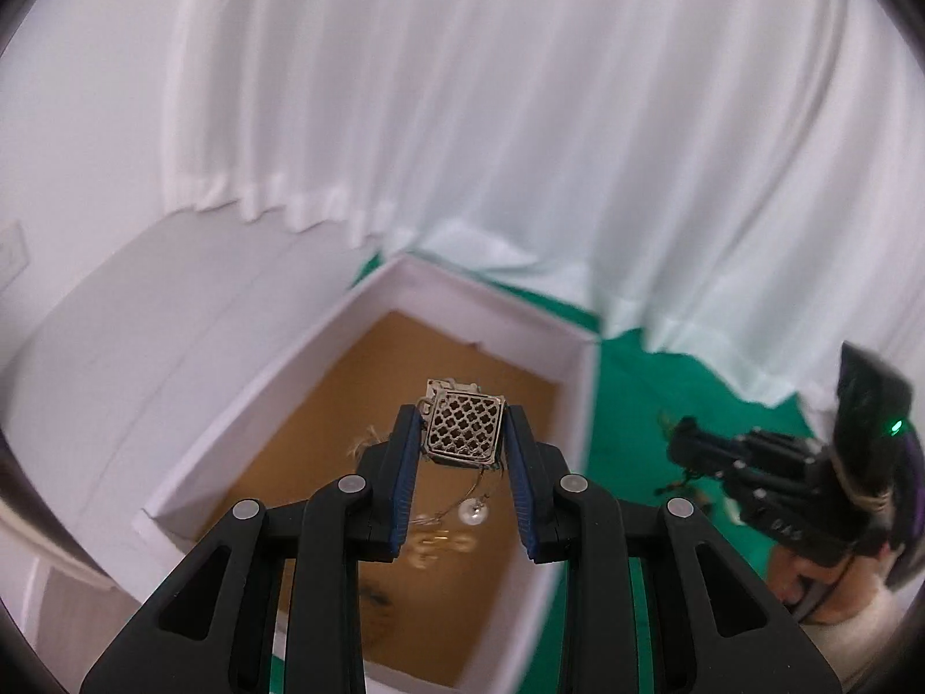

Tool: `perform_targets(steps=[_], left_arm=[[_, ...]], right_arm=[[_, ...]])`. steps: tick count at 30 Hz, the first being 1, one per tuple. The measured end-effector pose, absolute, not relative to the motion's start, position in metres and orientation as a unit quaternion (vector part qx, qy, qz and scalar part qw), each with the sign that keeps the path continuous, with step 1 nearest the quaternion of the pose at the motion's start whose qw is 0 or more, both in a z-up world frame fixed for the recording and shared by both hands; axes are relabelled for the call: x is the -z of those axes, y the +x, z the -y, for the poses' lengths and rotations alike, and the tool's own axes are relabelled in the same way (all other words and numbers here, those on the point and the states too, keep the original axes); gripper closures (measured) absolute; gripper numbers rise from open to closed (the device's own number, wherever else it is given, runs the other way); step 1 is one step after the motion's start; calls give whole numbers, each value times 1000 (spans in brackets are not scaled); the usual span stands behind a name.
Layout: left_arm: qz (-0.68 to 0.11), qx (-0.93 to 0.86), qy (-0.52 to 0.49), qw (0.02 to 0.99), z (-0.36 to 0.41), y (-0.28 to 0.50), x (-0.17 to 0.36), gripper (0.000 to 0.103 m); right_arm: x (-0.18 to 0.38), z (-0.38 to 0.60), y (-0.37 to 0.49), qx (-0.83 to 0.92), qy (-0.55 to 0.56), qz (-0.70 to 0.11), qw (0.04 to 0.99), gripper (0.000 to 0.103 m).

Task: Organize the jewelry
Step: 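Carry both held pieces into the white box and open both tools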

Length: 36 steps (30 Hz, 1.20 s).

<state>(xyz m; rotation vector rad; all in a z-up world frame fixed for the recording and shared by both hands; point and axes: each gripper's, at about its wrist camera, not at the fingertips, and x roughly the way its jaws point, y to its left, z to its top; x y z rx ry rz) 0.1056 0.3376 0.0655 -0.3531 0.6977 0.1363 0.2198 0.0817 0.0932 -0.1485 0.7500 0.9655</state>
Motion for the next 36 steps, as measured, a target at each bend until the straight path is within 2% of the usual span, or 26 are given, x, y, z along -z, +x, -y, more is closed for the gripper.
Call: perform_targets(steps=[6, 12, 14, 15, 16, 17, 21, 25, 29, 36], left_arm=[[-406, -111, -194, 886, -382, 142, 14, 74], [-454, -143, -175, 862, -389, 161, 67, 72], [-460, -157, -170, 857, -388, 163, 74, 59], [-461, -162, -169, 856, -388, 161, 76, 45], [-459, -165, -168, 857, -387, 160, 75, 35], [-454, -166, -165, 860, -384, 156, 74, 32], [-448, -158, -133, 870, -356, 138, 66, 28], [-430, -145, -84, 887, -311, 116, 57, 12], [-411, -155, -19, 898, -271, 109, 58, 11], [-455, -132, 44, 880, -221, 125, 87, 12]], right_arm=[[-39, -161, 260, -454, -99, -408, 786, 91], [2, -205, 286, -428, -124, -437, 782, 88], [4, -207, 293, -415, -119, -438, 789, 75], [3, -205, 295, -409, -115, -436, 793, 56], [-1, -201, 295, -402, -107, -434, 799, 43], [-5, -196, 295, -401, -100, -432, 802, 41], [-20, -166, 291, -389, -81, -428, 812, 41], [-24, -119, 268, -390, -54, -424, 816, 41], [-12, -70, 225, -388, -57, -419, 819, 41], [12, 31, 160, -349, -31, -434, 830, 41]])
